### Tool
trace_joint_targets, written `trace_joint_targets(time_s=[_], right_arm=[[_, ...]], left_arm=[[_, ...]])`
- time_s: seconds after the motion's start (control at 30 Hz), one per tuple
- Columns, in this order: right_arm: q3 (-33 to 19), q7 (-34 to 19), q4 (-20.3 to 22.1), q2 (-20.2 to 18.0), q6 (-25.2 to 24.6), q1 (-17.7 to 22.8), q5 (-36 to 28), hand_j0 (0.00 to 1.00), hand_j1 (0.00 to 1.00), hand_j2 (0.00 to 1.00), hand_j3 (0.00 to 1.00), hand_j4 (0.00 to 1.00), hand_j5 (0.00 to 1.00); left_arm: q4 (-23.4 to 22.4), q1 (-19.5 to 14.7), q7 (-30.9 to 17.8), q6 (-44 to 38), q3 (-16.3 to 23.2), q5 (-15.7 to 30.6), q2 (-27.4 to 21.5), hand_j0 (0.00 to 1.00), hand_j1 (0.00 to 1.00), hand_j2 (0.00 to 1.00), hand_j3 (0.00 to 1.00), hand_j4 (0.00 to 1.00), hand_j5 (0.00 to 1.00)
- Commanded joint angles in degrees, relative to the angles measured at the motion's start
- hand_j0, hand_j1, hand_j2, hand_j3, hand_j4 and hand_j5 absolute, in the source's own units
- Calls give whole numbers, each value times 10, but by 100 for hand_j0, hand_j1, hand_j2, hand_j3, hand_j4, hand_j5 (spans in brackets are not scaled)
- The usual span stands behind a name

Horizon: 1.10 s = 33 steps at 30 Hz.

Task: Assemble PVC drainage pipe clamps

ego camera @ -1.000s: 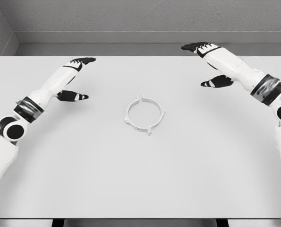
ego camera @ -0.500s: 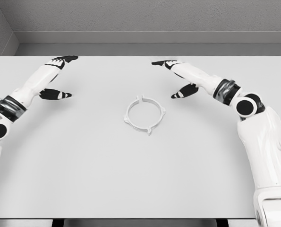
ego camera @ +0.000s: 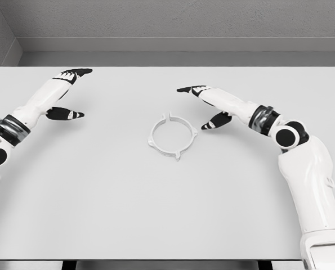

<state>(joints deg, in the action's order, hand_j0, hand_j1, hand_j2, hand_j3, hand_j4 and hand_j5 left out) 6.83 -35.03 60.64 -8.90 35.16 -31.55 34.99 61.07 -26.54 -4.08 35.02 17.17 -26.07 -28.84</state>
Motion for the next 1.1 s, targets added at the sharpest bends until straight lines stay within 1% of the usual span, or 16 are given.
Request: trace_joint_targets(time_s=[0.0,0.23,0.27,0.43,0.6,0.63,0.67,0.73,0.77,0.8,0.83,0.87,0.9,0.97,1.0,1.07], right_arm=[[4,0,1,0,-2,0,-4,100,100,100,100,100,100],[12,0,2,2,-2,4,-5,100,100,100,100,100,100],[13,0,2,10,-2,4,-5,100,100,100,100,100,100],[14,0,2,12,-2,4,-4,100,100,100,100,100,100],[6,0,-3,12,-2,2,-5,100,100,100,100,100,100],[-7,0,-3,8,-2,-1,-7,100,100,100,100,100,100],[-47,0,-2,5,-2,-4,-6,100,100,100,100,100,100],[-94,0,3,-21,-2,-3,-13,100,100,100,100,100,100],[-111,0,16,-29,-2,3,-14,100,100,100,100,100,100],[-139,0,61,-38,-2,20,-19,100,100,100,100,100,100],[-182,0,126,-50,-2,64,-33,100,100,100,100,100,100],[-213,0,197,-64,-2,105,-64,100,100,100,100,100,100],[-240,0,247,-82,-2,146,-91,100,100,100,100,100,100],[-296,0,296,-92,-2,200,-119,100,100,100,100,100,100],[-321,0,307,-93,-2,216,-122,100,100,100,100,100,100],[-333,0,307,-94,-2,221,-123,100,100,100,100,100,100]], left_arm=[[0,0,0,0,0,4,-1,100,100,100,100,100,100],[0,0,0,0,-1,4,-1,100,100,100,100,100,100],[0,0,0,0,-1,4,-1,100,100,100,100,100,100],[0,0,0,0,-4,4,-2,100,100,100,100,100,100],[0,0,0,0,-4,4,-2,100,100,100,100,100,100],[0,0,0,0,-4,4,-2,100,100,100,100,100,100],[0,0,0,0,-4,4,-2,100,100,100,100,100,100],[-1,-1,0,0,-5,4,-2,100,100,100,100,100,100],[-3,-2,0,0,-6,4,-6,100,100,100,100,100,100],[-24,-2,0,0,-6,5,-14,100,100,100,100,100,100],[-28,-4,0,0,-6,5,-15,100,100,100,100,100,100],[-28,-4,0,0,-7,5,-15,100,100,100,100,100,100],[-28,-3,0,0,-7,5,-15,100,100,100,100,100,100],[-28,-3,0,0,-7,5,-20,100,100,100,100,100,100],[-28,-3,0,0,-7,5,-20,100,100,100,100,100,100],[-28,-3,0,0,-7,5,-21,100,100,100,100,100,100]])
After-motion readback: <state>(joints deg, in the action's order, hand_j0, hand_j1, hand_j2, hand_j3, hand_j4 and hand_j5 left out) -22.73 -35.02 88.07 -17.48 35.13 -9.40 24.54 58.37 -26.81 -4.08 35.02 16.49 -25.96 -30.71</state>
